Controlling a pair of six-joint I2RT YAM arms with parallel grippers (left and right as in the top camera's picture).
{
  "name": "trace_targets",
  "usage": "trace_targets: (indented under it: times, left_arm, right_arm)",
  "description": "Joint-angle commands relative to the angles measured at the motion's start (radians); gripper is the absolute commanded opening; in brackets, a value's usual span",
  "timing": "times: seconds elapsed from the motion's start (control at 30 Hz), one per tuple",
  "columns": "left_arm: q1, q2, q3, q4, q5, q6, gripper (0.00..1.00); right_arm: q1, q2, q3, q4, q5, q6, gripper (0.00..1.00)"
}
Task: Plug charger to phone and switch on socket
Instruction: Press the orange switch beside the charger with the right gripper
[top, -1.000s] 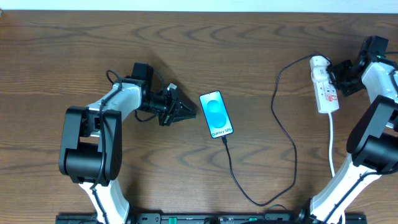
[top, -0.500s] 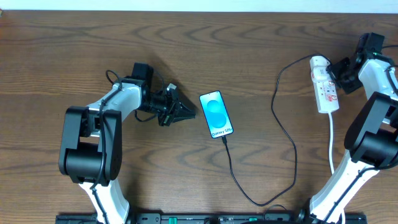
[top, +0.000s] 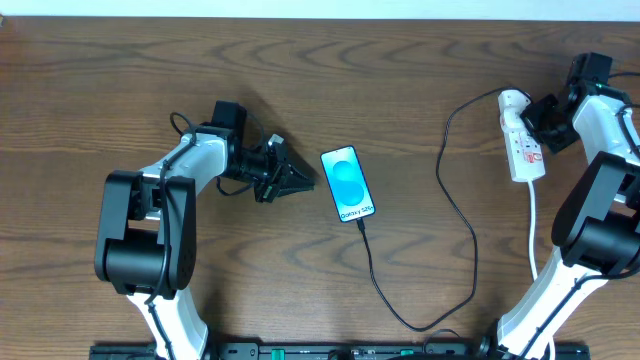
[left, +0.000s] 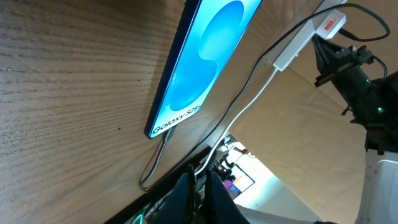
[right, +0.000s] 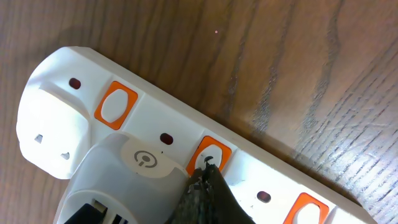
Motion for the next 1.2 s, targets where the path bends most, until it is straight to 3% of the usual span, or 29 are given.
trace_targets:
  times: [0.0,0.5,0.8,1.03,1.17]
  left_arm:
    - [0.005,-0.021,0.007,-0.002,-0.006,0.01,0.07]
    - [0.005,-0.021,0.006,-0.002,-0.012,0.01,0.08]
    - [0.005,-0.021,0.006,-0.002,-0.012,0.01,0.07]
    - [0.005,-0.021,0.007,-0.003,-0.012,0.01,0.07]
    - [0.005,-0.021,0.007,-0.003,-0.012,0.01,0.08]
  right_arm:
    - [0.048,-0.024,-0.006,0.014,-0.128,0.002,0.01]
    - [0.076,0.164,-0.006,0.007,-0.288,-0.104,0.01]
    - [0.076,0.165,-0.006,-0.021,-0.369,-0.192,0.01]
    - [0.069,0.162,0.027,-0.046,-0.353,-0.189,0.01]
    - [0.049,0.162,0.122,-0.153,-0.285,-0.174,0.01]
